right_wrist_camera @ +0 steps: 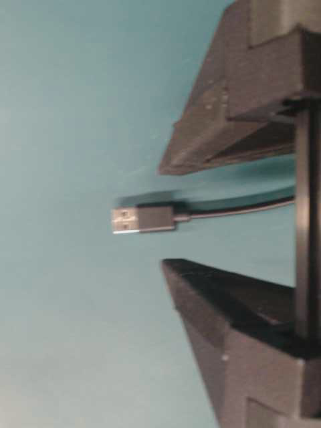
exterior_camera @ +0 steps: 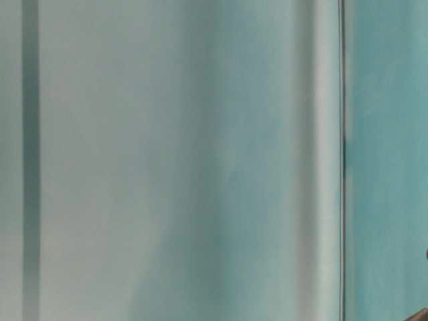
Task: Insert the USB cable into the female connector supported by the left arm.
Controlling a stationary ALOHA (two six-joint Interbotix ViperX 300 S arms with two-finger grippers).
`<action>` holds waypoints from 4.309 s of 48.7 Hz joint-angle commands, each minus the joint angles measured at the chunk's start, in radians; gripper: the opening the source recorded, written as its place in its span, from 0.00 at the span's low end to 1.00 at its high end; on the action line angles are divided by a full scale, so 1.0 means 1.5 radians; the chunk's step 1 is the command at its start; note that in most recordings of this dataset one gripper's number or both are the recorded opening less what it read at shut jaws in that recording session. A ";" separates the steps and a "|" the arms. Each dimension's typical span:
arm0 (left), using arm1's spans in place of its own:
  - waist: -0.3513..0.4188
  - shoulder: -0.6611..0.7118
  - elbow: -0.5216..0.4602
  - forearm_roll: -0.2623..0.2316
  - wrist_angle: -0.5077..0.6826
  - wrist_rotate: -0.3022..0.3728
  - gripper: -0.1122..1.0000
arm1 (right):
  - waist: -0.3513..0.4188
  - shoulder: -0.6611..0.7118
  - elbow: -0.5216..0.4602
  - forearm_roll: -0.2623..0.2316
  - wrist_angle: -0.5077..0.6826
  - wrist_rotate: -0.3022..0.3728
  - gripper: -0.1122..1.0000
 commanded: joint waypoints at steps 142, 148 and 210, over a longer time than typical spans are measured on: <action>-0.029 0.009 -0.042 -0.002 0.070 -0.008 0.67 | 0.021 0.035 -0.176 -0.030 0.188 -0.103 0.29; -0.030 0.016 -0.042 -0.002 0.062 -0.008 0.67 | 0.020 0.038 -0.211 -0.030 0.209 -0.127 0.29; -0.019 0.114 -0.040 -0.014 -0.065 -0.004 0.67 | 0.022 0.221 -0.467 -0.047 0.337 -0.150 0.29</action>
